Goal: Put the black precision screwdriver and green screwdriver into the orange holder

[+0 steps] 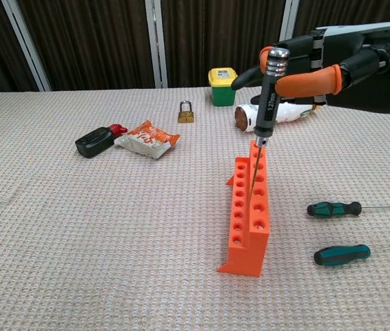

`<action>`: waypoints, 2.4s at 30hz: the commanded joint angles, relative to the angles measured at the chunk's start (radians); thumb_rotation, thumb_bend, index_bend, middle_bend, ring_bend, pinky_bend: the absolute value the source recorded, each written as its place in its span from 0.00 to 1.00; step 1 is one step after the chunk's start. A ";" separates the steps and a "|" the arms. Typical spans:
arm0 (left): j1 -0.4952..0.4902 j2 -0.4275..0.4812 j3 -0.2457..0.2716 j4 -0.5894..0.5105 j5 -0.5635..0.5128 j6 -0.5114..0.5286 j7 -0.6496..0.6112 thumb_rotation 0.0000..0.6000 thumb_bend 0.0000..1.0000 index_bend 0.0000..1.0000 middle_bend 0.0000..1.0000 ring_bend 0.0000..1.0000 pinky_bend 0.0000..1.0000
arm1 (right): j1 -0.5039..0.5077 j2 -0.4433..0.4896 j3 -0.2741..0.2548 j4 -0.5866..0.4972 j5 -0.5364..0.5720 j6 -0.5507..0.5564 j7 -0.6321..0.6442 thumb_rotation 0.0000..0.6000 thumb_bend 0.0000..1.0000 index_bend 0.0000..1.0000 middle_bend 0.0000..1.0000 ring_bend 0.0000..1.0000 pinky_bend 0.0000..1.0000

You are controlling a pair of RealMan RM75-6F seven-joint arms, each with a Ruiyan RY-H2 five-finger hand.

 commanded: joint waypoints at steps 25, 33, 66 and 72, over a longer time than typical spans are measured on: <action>0.000 0.011 0.006 -0.015 0.003 -0.009 -0.001 1.00 0.26 0.04 0.00 0.00 0.00 | 0.136 -0.011 -0.187 0.095 0.075 0.137 0.014 1.00 0.39 0.67 0.30 0.00 0.00; -0.001 0.011 0.010 -0.015 0.008 -0.011 -0.002 1.00 0.25 0.04 0.00 0.00 0.00 | 0.144 -0.042 -0.224 0.125 0.078 0.174 -0.061 1.00 0.39 0.67 0.30 0.00 0.00; -0.008 0.001 0.014 0.006 0.008 -0.030 -0.017 1.00 0.25 0.03 0.00 0.00 0.00 | 0.109 -0.202 -0.292 0.154 0.200 0.255 -0.517 1.00 0.39 0.67 0.30 0.00 0.00; -0.007 0.001 0.013 0.005 0.007 -0.026 -0.015 1.00 0.26 0.02 0.00 0.00 0.00 | 0.109 -0.198 -0.300 0.148 0.202 0.261 -0.518 1.00 0.39 0.67 0.30 0.00 0.00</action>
